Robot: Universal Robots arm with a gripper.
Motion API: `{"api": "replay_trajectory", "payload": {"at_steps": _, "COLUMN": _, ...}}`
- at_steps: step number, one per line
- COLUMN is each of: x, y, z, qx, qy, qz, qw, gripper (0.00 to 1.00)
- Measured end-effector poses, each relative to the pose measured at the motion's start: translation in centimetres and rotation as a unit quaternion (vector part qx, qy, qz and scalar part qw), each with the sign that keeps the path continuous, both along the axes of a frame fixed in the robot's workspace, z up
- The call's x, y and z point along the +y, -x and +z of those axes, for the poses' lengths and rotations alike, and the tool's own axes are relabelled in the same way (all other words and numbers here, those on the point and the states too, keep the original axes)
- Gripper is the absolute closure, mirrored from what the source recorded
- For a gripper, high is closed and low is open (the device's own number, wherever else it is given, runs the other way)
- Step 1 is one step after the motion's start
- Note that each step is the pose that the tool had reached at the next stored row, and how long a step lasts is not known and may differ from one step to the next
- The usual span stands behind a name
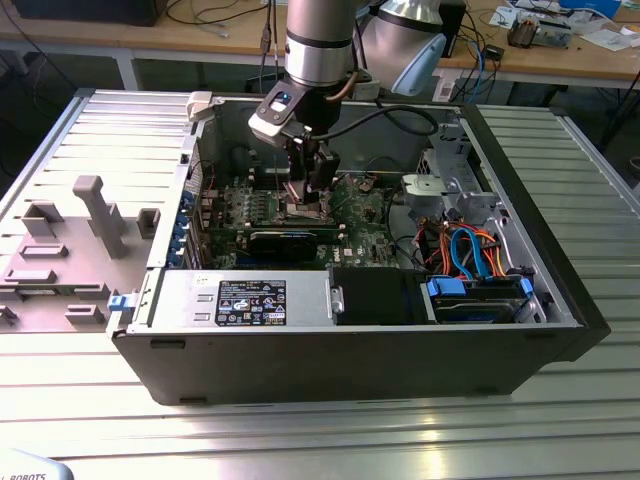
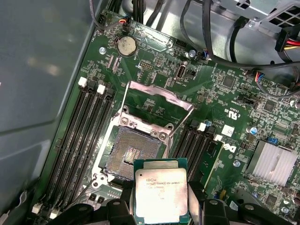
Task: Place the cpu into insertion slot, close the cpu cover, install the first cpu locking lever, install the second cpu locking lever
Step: 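Place the cpu into insertion slot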
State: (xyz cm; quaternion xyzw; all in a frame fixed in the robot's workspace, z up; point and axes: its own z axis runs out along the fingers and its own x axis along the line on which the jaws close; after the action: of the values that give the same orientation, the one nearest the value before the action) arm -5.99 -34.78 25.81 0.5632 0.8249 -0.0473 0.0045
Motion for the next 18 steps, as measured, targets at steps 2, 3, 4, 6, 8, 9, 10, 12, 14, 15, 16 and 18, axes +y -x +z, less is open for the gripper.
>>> {"api": "replay_trajectory", "payload": {"at_steps": 2, "x": 0.00, "y": 0.00, "z": 0.00, "qx": 0.0000, "qy": 0.0003, "qz": -0.002, "qw": 1.00000, "gripper": 0.45}}
{"api": "replay_trajectory", "payload": {"at_steps": 3, "x": 0.00, "y": 0.00, "z": 0.00, "qx": 0.0000, "qy": 0.0004, "qz": -0.002, "qw": 1.00000, "gripper": 0.45}}
{"api": "replay_trajectory", "payload": {"at_steps": 4, "x": 0.00, "y": 0.00, "z": 0.00, "qx": 0.0000, "qy": 0.0005, "qz": -0.003, "qw": 0.99999, "gripper": 0.45}}
{"api": "replay_trajectory", "payload": {"at_steps": 6, "x": 0.00, "y": 0.00, "z": 0.00, "qx": 0.0000, "qy": 0.0010, "qz": -0.005, "qw": 0.99998, "gripper": 0.45}}
{"api": "replay_trajectory", "payload": {"at_steps": 8, "x": 0.00, "y": 0.00, "z": 0.00, "qx": 0.0000, "qy": 0.0011, "qz": -0.007, "qw": 0.99998, "gripper": 0.45}}
{"api": "replay_trajectory", "payload": {"at_steps": 9, "x": 0.00, "y": 0.00, "z": 0.00, "qx": 0.0000, "qy": 0.0012, "qz": -0.008, "qw": 0.99997, "gripper": 0.45}}
{"api": "replay_trajectory", "payload": {"at_steps": 10, "x": 0.00, "y": 0.00, "z": 0.00, "qx": 0.0000, "qy": 0.0011, "qz": -0.009, "qw": 0.99996, "gripper": 0.45}}
{"api": "replay_trajectory", "payload": {"at_steps": 12, "x": 0.00, "y": 0.00, "z": -0.01, "qx": 0.0000, "qy": 0.0011, "qz": -0.013, "qw": 0.99992, "gripper": 0.45}}
{"api": "replay_trajectory", "payload": {"at_steps": 14, "x": 0.00, "y": 0.00, "z": -0.01, "qx": 0.0000, "qy": 0.0011, "qz": -0.016, "qw": 0.99988, "gripper": 0.45}}
{"api": "replay_trajectory", "payload": {"at_steps": 15, "x": 0.00, "y": 0.00, "z": -0.01, "qx": 0.0000, "qy": 0.0011, "qz": -0.017, "qw": 0.99986, "gripper": 0.45}}
{"api": "replay_trajectory", "payload": {"at_steps": 16, "x": 0.00, "y": 0.00, "z": -0.01, "qx": 0.0000, "qy": 0.0011, "qz": -0.017, "qw": 0.99985, "gripper": 0.45}}
{"api": "replay_trajectory", "payload": {"at_steps": 18, "x": 0.00, "y": 0.00, "z": -0.01, "qx": 0.0000, "qy": 0.0011, "qz": -0.019, "qw": 0.99982, "gripper": 0.45}}
